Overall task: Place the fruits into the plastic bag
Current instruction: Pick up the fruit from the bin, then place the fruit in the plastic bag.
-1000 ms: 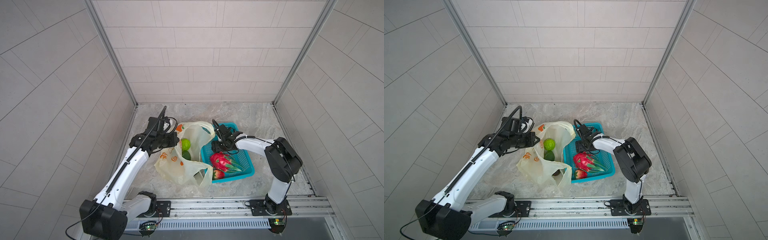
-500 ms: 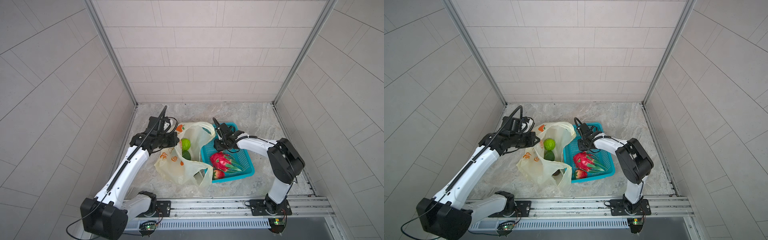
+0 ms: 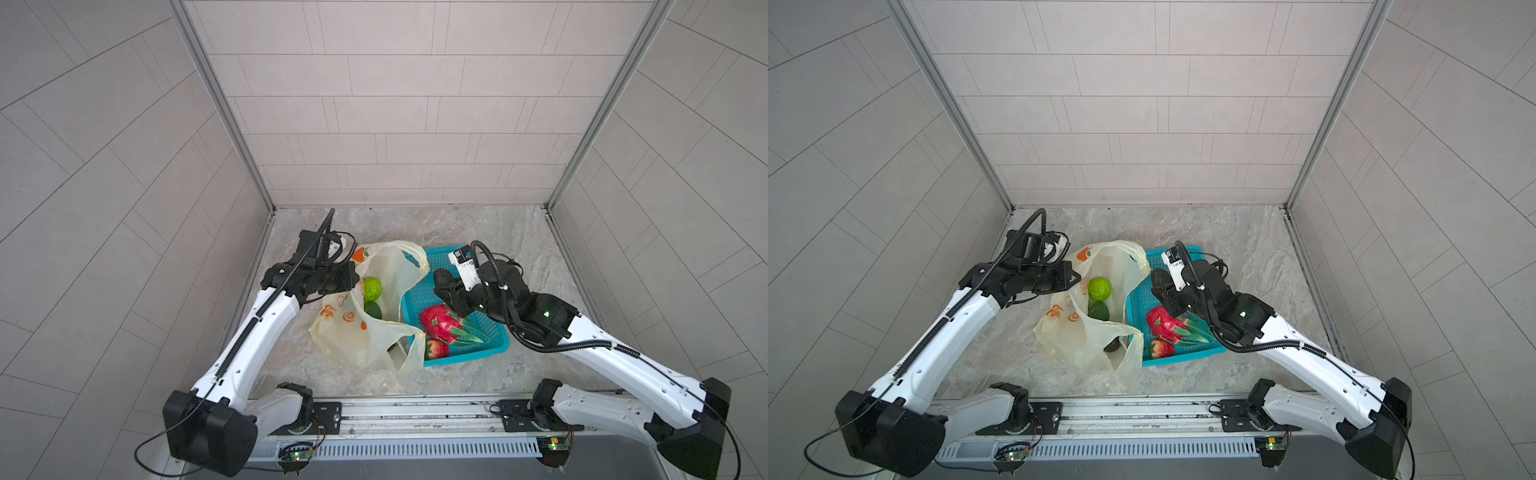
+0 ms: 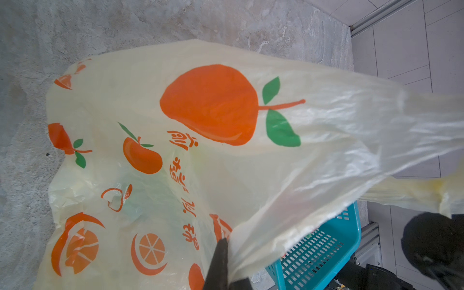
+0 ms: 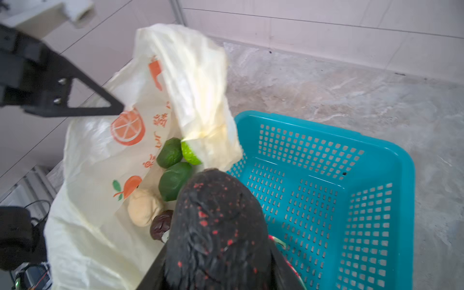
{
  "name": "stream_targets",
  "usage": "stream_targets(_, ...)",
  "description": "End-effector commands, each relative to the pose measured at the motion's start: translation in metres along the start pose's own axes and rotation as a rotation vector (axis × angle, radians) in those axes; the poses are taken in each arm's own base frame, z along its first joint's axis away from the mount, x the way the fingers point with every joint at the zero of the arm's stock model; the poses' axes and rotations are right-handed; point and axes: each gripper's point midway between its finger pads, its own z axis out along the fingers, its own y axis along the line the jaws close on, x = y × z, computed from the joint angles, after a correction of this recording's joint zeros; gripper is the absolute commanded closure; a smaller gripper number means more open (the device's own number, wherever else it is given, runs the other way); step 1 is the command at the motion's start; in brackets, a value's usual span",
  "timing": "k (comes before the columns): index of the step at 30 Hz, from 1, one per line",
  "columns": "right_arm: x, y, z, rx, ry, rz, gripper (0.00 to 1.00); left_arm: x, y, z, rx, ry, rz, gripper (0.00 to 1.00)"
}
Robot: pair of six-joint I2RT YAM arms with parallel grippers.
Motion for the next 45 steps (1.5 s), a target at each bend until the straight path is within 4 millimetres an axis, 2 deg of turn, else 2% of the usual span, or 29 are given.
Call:
stream_targets(1, -0.006, 0.022, -0.014, -0.018, -0.07, -0.135, 0.82, -0.01, -0.007, -0.006, 0.013, -0.035, 0.011, 1.0)
stream_targets(4, -0.018, 0.046, -0.009, -0.096, -0.058, -0.183, 0.82, -0.009, -0.006, -0.005, 0.012, -0.032, 0.016, 1.0)
stream_targets(8, -0.027, 0.076, 0.018, -0.204, -0.022, -0.204, 0.82, -0.009, -0.006, -0.005, 0.012, -0.031, 0.017, 1.0)
stream_targets(11, -0.03, 0.088, 0.047, -0.226, 0.017, -0.204, 0.82, -0.009, -0.006, -0.005, 0.011, -0.03, 0.015, 1.0)
stream_targets(15, -0.027, 0.09, 0.083, -0.216, 0.077, -0.174, 0.82, -0.007, -0.005, -0.008, 0.003, -0.029, 0.019, 1.0)
stream_targets(20, -0.019, 0.088, 0.109, -0.239, 0.126, -0.126, 0.81, -0.008, -0.006, -0.013, -0.001, -0.036, 0.028, 1.0)
stream_targets(24, -0.012, 0.078, 0.125, -0.23, 0.164, -0.063, 0.82, -0.007, -0.006, -0.014, -0.006, -0.035, 0.031, 1.0)
stream_targets(30, 0.002, 0.067, 0.136, -0.219, 0.204, -0.029, 0.81, -0.007, -0.006, -0.014, -0.005, -0.034, 0.031, 1.0)
stream_targets(36, 0.016, 0.064, 0.141, -0.227, 0.247, -0.011, 0.81, -0.008, -0.005, -0.014, -0.007, -0.038, 0.031, 1.0)
stream_targets(45, 0.018, 0.056, 0.132, -0.239, 0.259, -0.019, 0.8, -0.003, -0.002, -0.021, -0.026, -0.045, 0.031, 1.0)
